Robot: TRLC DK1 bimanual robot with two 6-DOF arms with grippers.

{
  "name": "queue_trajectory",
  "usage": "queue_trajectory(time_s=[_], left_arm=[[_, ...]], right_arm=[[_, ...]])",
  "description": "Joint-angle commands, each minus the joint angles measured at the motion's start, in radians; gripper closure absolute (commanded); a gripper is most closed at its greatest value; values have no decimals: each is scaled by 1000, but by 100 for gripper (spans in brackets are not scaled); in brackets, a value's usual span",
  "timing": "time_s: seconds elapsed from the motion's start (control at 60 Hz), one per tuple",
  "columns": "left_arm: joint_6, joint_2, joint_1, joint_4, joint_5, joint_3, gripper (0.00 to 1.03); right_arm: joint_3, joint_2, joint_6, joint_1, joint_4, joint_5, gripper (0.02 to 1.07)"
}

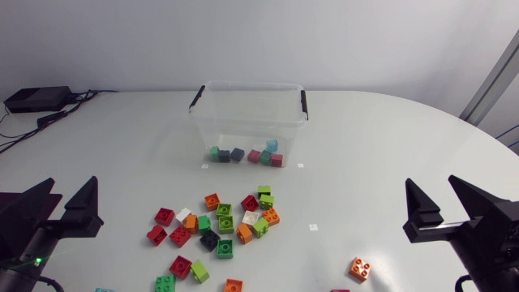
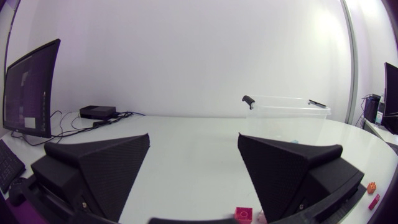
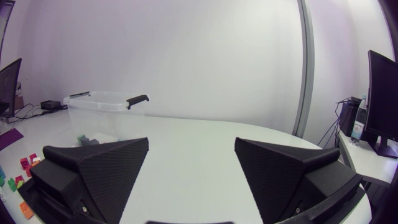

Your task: Place the duplo bricks in the container

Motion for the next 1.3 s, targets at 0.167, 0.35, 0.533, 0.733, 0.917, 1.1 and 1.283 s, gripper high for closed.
queue_trajectory(time_s=[0.167,0.35,0.533,0.733,0.917,1.1,1.283], left_arm=[[-3,-10,-7,2,-4,2,5],[6,7,-24,-10,-4,54,7],[9,208,-27,-8,-4,182,7],[-4,530,-107,-120,-42,395,7],[8,799,-295,-396,-168,596,7],[31,1015,-307,-479,-165,686,8],[19,1214,-329,-668,-159,838,7]], right_arm=[[-18,-7,3,0,-3,7,7],[7,-5,2,13,-4,1,7],[45,24,2,19,-4,0,7],[153,208,3,29,-9,0,7],[260,369,5,39,-64,6,7],[341,501,5,60,-136,10,7],[464,665,-28,66,-286,44,7]])
